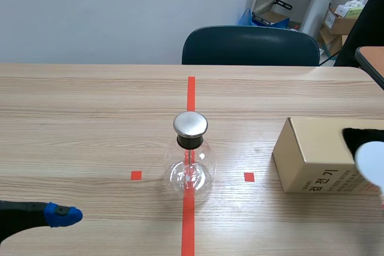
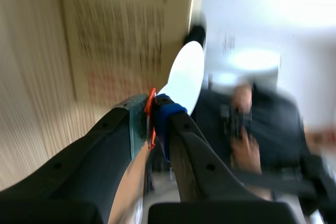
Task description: Do the electroscope experiment
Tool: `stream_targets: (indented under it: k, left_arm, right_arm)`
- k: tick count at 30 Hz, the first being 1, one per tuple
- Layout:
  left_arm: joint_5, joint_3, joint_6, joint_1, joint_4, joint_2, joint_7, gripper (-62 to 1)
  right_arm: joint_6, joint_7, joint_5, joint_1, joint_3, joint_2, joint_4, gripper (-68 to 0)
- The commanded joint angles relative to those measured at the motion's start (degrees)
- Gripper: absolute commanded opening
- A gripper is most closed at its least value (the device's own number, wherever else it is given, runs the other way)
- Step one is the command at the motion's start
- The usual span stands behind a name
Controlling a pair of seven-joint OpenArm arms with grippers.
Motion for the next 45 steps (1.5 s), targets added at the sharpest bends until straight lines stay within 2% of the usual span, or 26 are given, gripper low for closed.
stream_targets:
  k: [1,3,4,6,9,11,13,17,19,21,24,26,45]
  left_arm:
    - [-0.1,-0.2,0.0,0.2,1.5,0.0,-1.0,-18.7]
    - [-0.1,-0.2,0.0,0.2,1.5,0.0,-0.9,-18.7]
    - [-0.1,-0.2,0.0,0.2,1.5,0.0,-0.8,-18.7]
    - [-0.1,-0.2,0.0,0.2,1.5,0.0,-0.6,-18.7]
    - [-0.2,-0.2,0.0,0.2,1.5,0.0,-0.6,-18.7]
    - [-0.2,-0.2,0.0,0.2,1.5,0.0,-0.6,-18.7]
    - [-0.2,-0.2,0.0,0.2,1.5,0.0,-0.6,-18.7]
    - [-0.2,-0.2,0.0,0.2,1.5,0.0,-0.6,-18.7]
    - [-0.2,-0.2,0.0,0.2,1.5,0.0,-0.6,-18.7]
    - [-0.2,-0.2,0.0,0.2,1.5,0.0,-0.6,-18.7]
    - [-0.2,-0.2,0.0,0.2,1.5,0.0,-0.6,-18.7]
    - [-0.2,-0.2,0.0,0.2,1.5,0.0,-0.6,-18.7]
    - [-0.2,-0.2,0.0,0.1,1.5,0.2,-0.6,-18.7]
  right_arm:
    - [-2.9,-3.5,0.4,-0.4,0.7,0.1,0.6,-65.8]
    - [-2.9,-6.0,0.3,-0.4,0.7,0.0,0.6,-65.8]
    - [-2.9,-5.4,0.3,-0.4,0.7,0.0,0.6,-65.8]
    - [-2.9,-0.2,0.1,-0.3,0.6,0.0,0.6,-65.8]
    - [-2.9,10.8,-0.1,-0.1,0.5,0.0,0.6,-65.8]
    - [-2.9,13.7,-0.1,-0.1,0.5,0.0,0.6,-65.8]
    - [-2.9,10.8,-0.1,-0.3,0.7,0.0,0.6,-65.8]
    - [-2.9,-0.8,-0.1,-0.4,1.1,0.0,0.6,-65.8]
    - [-2.9,-2.7,-0.1,-0.4,1.1,0.0,0.6,-65.8]
    - [-2.9,-0.7,-0.3,-0.3,0.9,0.0,0.6,-65.8]
    - [-2.9,6.1,-0.8,-0.1,0.9,0.0,0.6,-65.8]
    - [-2.9,8.9,-0.8,-0.1,0.9,0.0,0.6,-65.8]
    - [-2.9,7.5,-0.8,-0.1,0.9,0.0,0.6,-65.8]
